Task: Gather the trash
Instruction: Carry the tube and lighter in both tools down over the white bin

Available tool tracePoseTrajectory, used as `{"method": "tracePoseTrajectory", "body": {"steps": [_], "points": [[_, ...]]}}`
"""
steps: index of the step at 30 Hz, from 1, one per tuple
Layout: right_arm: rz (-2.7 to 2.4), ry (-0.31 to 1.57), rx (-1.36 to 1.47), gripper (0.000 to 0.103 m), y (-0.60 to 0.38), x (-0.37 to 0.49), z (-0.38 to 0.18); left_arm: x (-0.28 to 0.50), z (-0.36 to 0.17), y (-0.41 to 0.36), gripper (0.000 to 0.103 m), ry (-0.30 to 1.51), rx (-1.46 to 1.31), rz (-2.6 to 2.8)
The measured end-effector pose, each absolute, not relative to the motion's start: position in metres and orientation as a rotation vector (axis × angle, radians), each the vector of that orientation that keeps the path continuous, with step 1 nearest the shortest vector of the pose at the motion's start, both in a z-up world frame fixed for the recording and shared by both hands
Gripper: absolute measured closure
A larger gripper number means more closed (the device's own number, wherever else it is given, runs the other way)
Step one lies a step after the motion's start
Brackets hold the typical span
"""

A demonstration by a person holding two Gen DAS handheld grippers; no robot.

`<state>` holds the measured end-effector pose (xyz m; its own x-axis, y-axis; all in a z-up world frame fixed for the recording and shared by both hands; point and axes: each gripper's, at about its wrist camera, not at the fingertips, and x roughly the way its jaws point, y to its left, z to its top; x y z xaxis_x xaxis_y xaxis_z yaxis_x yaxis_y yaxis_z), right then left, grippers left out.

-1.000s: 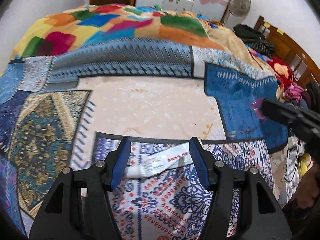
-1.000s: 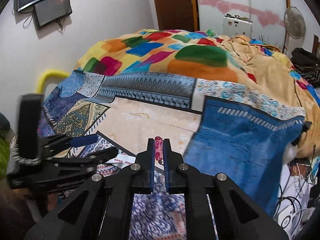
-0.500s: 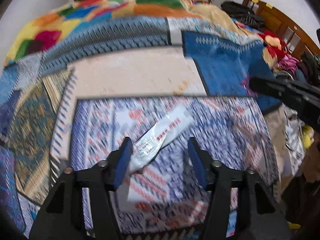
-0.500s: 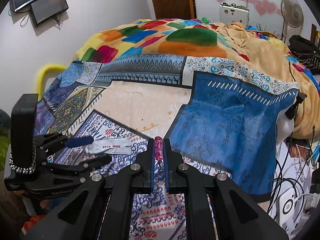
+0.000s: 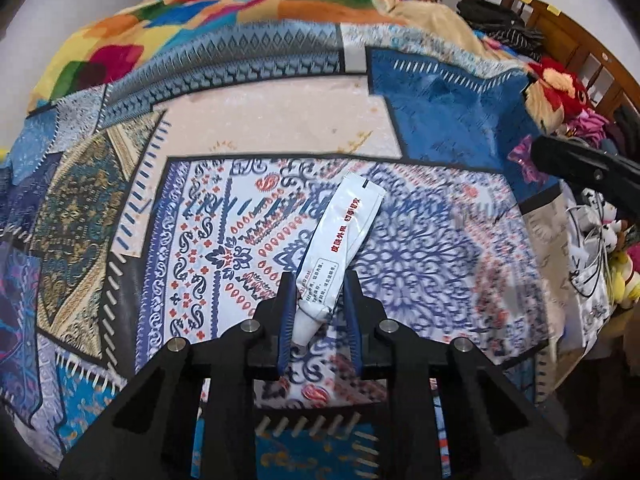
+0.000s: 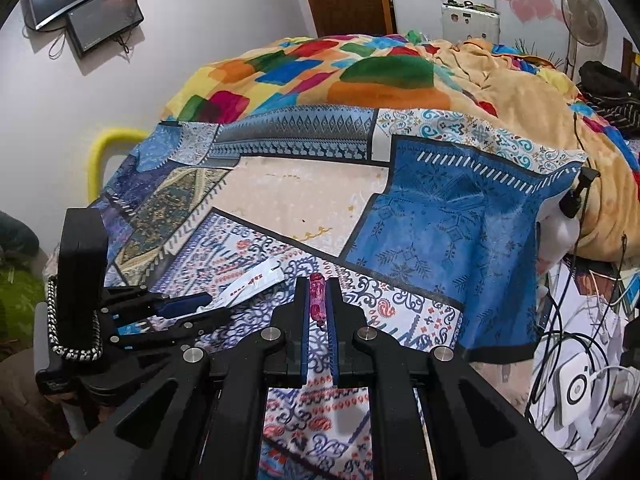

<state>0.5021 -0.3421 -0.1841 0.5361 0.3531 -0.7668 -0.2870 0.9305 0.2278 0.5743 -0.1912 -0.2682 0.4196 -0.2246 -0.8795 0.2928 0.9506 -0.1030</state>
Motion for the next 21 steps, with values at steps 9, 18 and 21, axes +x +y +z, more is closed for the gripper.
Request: {"method": "tracePoseTrajectory", "body": {"steps": [9, 18, 21], "points": [[0.402, 0.847, 0.049, 0.096, -0.334, 0.472, -0.129, 0.536, -0.198, -0.178, 0.08, 0.987, -0.024, -0.286], [0.447, 0.754, 0.032, 0.096, -0.313, 0.43, -0.07, 0.479, -0.121, -0.146, 0.08, 0.868, -0.039, -0.21], [0.47, 0.732, 0.019, 0.096, -0.301, 0.414, -0.056, 0.453, -0.097, -0.129, 0.08, 0.825, -0.063, -0.188]]}}
